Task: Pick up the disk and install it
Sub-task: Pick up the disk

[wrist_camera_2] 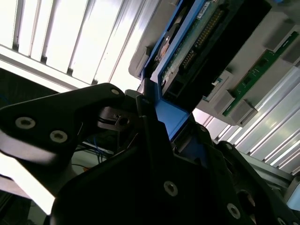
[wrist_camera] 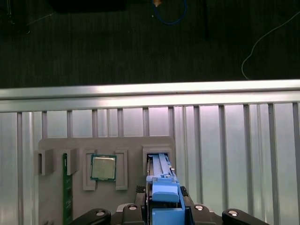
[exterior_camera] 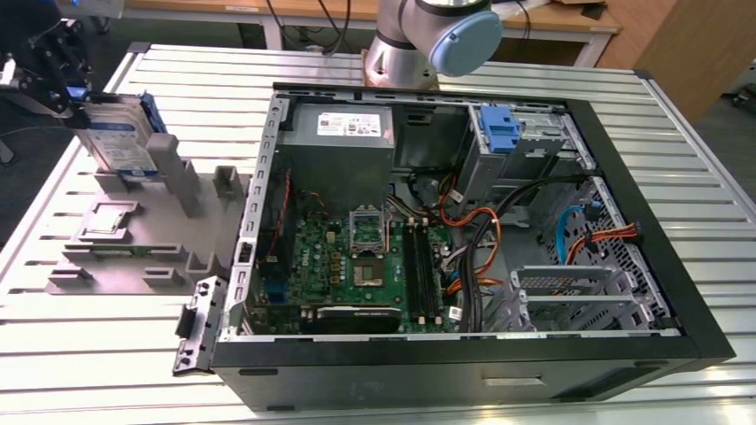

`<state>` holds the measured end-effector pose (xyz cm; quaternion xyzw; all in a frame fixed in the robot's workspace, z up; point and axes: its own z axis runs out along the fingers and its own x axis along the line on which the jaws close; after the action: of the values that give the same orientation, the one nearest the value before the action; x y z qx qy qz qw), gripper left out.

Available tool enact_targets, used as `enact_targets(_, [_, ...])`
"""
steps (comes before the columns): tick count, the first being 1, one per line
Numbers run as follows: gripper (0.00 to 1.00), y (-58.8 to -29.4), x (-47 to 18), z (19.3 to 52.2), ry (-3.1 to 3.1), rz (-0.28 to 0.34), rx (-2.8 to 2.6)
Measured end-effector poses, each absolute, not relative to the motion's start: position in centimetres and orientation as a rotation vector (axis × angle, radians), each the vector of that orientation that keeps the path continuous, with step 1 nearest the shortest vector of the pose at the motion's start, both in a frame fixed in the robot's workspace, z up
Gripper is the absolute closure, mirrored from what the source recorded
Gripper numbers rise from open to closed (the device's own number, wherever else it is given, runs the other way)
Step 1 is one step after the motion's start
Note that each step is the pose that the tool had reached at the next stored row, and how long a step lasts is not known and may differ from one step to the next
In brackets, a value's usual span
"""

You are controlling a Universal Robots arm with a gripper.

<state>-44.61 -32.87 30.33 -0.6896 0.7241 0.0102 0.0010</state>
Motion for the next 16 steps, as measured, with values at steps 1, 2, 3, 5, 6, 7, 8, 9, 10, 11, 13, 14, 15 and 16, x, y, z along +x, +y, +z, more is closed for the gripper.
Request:
enact_targets(1, [0.63,-32.9,-44.6,30.4,2.273,0.032,-2.165])
enact_targets(2, [0.63,-32.9,-44.6,30.5,2.273,0.032,-2.165])
enact_targets(3, [0.63,-32.9,-44.6,30.6,2.273,0.032,-2.165])
enact_targets(5, [0.63,-32.9,-44.6,30.8,2.273,0.032,-2.165])
enact_targets(6, [0.63,-32.9,-44.6,30.8,2.273,0.032,-2.165])
enact_targets(7, [0.63,-32.9,-44.6,30.9,2.273,0.032,-2.165])
enact_targets(8, [0.63,-32.9,-44.6,31.0,2.273,0.032,-2.165])
enact_targets(9, [0.63,-32.9,-44.6,31.2,2.273,0.032,-2.165])
enact_targets(10, [0.63,-32.9,-44.6,31.3,2.273,0.032,-2.165])
enact_targets(11, [0.63,-32.9,-44.6,31.4,2.273,0.032,-2.165])
enact_targets(13, [0.63,-32.9,-44.6,31.6,2.273,0.032,-2.165])
enact_targets(14, [0.63,-32.9,-44.6,31.8,2.273,0.032,-2.165])
enact_targets(15, [0.63,-32.9,-44.6,31.9,2.273,0.032,-2.165])
enact_targets(16, [0.63,-32.9,-44.6,32.1,2.273,0.032,-2.165])
